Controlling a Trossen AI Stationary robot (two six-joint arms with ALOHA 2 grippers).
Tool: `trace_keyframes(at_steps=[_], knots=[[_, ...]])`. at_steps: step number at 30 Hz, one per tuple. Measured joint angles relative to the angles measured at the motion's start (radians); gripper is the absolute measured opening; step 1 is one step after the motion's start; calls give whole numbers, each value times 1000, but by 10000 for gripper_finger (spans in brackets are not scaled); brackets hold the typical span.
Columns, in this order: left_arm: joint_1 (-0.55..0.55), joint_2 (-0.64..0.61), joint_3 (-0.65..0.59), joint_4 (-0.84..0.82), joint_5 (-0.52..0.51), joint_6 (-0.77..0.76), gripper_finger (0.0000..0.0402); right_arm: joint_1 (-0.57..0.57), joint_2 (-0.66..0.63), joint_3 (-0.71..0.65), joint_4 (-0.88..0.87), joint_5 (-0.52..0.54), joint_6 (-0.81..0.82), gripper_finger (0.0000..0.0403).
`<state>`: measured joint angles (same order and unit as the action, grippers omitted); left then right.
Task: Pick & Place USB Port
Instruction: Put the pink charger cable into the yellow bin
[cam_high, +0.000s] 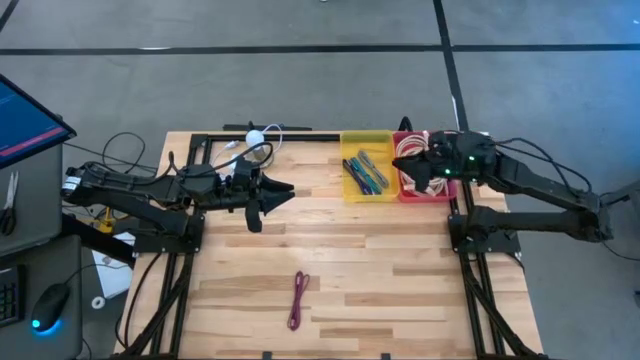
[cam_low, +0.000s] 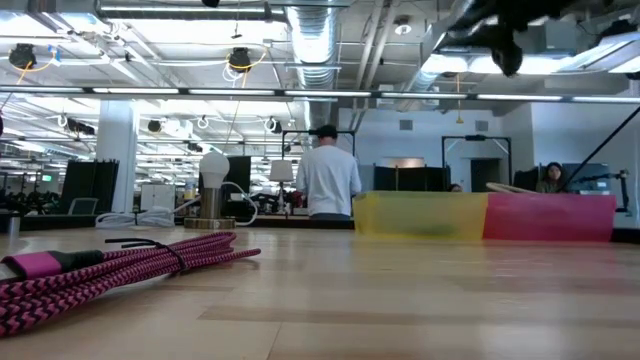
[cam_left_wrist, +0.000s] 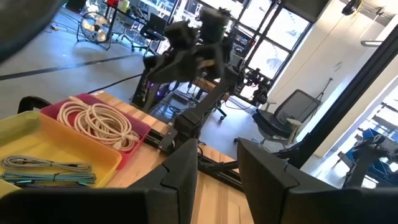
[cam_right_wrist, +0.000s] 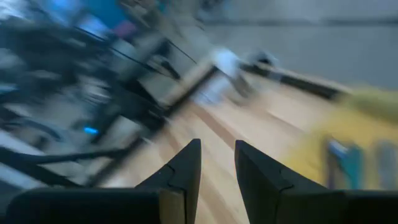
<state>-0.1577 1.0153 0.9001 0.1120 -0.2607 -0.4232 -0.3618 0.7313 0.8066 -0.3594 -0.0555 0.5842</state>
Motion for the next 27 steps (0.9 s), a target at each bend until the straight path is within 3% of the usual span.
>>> trace_keyframes(at_steps=[10,16,19,23,27], knots=[[0,0,0,8,36,37,111,209,36,0,228,1,-34,91],[-51,0,0,8,65,123,70,309,67,0,346,3,-54,91],[-98,0,0,8,0,128,45,343,75,0,374,3,-68,91],[-185,0,0,7,-160,128,11,365,75,0,368,26,-68,91],[-273,0,0,-1,-289,64,5,382,74,0,367,60,-71,91]])
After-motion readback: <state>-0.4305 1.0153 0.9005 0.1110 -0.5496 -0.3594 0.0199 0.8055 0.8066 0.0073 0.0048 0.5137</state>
